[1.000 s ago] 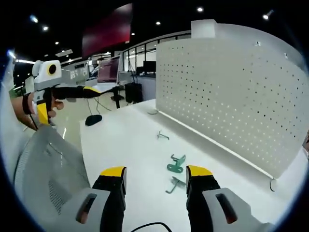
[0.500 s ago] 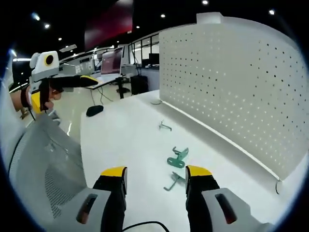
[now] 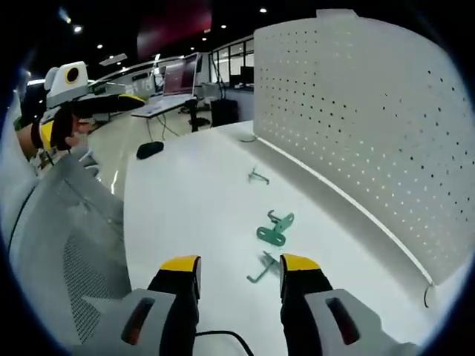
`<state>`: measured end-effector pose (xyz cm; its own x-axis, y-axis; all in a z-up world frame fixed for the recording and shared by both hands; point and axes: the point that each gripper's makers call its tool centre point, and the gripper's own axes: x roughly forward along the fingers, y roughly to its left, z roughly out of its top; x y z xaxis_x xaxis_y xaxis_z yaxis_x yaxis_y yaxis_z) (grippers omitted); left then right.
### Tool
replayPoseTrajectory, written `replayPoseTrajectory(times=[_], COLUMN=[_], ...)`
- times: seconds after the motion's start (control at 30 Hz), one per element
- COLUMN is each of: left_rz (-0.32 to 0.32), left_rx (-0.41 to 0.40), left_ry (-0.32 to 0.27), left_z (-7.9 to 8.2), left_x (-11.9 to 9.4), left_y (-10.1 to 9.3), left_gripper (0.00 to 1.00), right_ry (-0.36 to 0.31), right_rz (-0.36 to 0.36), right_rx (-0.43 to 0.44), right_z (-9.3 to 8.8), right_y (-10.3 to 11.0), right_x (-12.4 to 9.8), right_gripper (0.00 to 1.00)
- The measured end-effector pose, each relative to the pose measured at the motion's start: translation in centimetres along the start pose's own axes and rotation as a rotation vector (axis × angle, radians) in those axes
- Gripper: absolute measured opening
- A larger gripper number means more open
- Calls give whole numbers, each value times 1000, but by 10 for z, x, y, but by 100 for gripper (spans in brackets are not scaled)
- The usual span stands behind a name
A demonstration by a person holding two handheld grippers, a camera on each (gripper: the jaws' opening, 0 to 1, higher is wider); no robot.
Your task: Insert the hook assembly into the mounting plate slot until the hook locks in place.
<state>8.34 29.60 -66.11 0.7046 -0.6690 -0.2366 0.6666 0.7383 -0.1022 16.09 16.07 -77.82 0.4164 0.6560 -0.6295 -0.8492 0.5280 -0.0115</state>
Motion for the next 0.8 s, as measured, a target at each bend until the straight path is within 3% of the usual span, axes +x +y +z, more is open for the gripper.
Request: replayPoseTrajectory(times=[0.8], left_rz=[35], left_rx=[-14], left_ry=[33], left_z=[-7], left_x=[1], left_y=[9], left_gripper=[92], right_ry=[73], right_rz=[57], right_rx=[-54], right_z=[-15], right_y=[-21], right_x=[27], right_gripper=[37])
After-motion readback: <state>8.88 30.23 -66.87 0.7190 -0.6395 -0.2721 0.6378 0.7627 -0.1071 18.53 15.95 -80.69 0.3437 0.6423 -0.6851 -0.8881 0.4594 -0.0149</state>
